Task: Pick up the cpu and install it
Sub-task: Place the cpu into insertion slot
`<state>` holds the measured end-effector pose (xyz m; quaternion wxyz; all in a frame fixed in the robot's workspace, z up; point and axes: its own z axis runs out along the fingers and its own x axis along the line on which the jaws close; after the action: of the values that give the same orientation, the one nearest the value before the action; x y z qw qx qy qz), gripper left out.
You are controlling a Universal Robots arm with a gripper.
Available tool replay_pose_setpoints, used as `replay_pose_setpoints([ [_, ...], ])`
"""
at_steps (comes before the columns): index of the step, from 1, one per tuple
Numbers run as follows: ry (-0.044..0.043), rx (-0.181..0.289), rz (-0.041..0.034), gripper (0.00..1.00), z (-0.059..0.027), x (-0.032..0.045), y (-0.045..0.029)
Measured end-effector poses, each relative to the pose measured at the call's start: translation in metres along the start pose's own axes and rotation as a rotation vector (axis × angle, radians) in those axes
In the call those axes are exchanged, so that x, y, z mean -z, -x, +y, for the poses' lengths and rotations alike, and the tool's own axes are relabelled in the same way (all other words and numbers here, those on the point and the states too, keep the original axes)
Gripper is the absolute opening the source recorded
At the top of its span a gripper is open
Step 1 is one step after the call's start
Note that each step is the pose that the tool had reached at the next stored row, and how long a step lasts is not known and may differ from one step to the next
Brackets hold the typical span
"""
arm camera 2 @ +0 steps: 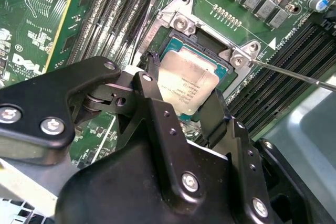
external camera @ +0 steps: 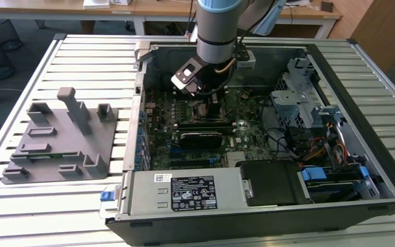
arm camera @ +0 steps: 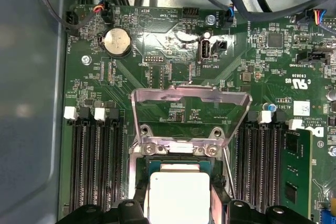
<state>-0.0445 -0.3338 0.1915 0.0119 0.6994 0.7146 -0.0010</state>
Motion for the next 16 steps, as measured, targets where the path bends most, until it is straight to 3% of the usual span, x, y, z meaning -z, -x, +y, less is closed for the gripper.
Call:
replay_pose_setpoints([
  [15,0.0014,-0.002,0.0020,0.55,0.0002,-0.0023,-0.0004],
  [16,0.0012,-0.002,0.0019,0.61,0.0002,-0.0023,-0.0004],
])
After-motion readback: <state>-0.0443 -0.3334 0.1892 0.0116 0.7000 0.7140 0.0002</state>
